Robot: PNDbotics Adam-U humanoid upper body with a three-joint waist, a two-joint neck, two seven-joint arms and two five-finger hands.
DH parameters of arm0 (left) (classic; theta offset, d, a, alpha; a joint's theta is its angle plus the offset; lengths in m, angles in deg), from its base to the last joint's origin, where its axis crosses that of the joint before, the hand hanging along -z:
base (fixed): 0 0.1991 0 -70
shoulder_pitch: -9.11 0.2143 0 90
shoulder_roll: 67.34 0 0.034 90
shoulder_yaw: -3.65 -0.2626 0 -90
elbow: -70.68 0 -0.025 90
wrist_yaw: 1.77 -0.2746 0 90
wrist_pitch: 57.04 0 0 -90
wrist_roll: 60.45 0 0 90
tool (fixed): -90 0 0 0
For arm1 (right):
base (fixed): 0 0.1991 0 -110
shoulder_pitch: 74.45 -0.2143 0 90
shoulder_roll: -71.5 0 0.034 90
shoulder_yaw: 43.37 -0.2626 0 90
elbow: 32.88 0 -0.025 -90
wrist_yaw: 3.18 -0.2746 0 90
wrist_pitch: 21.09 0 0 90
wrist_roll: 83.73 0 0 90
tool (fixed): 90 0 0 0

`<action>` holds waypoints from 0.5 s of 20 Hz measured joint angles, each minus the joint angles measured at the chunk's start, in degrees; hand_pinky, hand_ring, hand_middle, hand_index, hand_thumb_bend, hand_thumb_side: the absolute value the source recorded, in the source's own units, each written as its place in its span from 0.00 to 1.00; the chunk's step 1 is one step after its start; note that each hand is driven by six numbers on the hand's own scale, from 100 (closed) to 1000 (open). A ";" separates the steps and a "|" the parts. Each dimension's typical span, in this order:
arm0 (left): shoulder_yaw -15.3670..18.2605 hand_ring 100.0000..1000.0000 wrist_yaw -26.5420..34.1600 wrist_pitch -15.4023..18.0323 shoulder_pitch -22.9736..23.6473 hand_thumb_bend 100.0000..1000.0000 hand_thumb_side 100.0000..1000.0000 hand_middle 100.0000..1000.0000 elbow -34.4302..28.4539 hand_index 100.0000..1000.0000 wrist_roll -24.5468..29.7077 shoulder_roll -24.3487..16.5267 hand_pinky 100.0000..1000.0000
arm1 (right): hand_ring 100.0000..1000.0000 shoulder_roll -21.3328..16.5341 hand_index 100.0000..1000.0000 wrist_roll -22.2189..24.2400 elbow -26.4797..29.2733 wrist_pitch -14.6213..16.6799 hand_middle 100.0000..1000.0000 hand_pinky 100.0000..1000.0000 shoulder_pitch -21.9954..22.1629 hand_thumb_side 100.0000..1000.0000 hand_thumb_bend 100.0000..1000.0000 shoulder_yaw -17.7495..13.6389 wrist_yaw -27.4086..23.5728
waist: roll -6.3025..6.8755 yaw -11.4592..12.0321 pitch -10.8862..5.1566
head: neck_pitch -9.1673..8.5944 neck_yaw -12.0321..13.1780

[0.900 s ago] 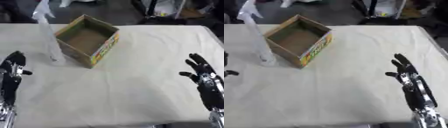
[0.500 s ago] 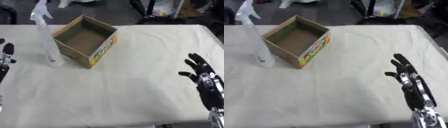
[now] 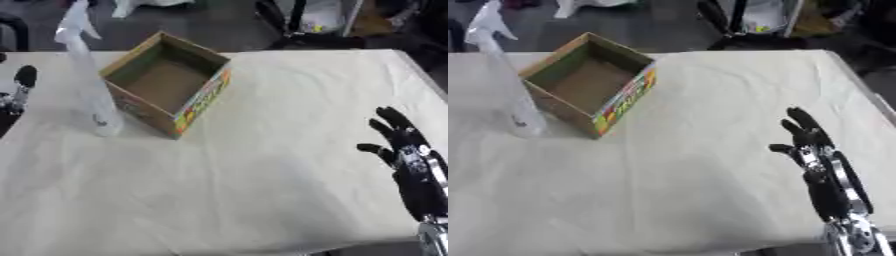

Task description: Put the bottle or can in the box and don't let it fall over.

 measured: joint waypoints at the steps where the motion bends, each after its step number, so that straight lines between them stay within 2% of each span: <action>1: -0.43 1.00 0.12 0.12 -0.51 0.68 0.57 0.96 0.70 0.85 0.05 -0.32 0.50 | 1.00 0.00 1.00 0.09 0.00 -0.04 1.00 0.71 0.05 0.76 0.00 0.14 -0.08 | -0.05 -0.85 -0.19 | 0.03 0.23; 3: -1.68 1.00 0.46 0.40 -3.42 0.66 0.57 0.96 2.59 0.84 -0.19 -0.45 0.50 | 1.00 -0.02 1.00 0.30 -0.01 -0.09 1.00 0.71 0.44 0.76 0.00 0.37 -0.37 | -0.07 -2.26 -0.37 | 0.06 0.78; 10: -3.81 1.00 1.23 1.26 -13.22 0.60 0.56 0.94 11.83 0.84 -0.98 -0.96 0.49 | 1.00 -0.05 1.00 0.96 -0.03 -0.10 1.00 0.72 0.46 0.76 0.00 1.00 -0.87 | -0.05 -3.67 -0.37 | 0.23 1.58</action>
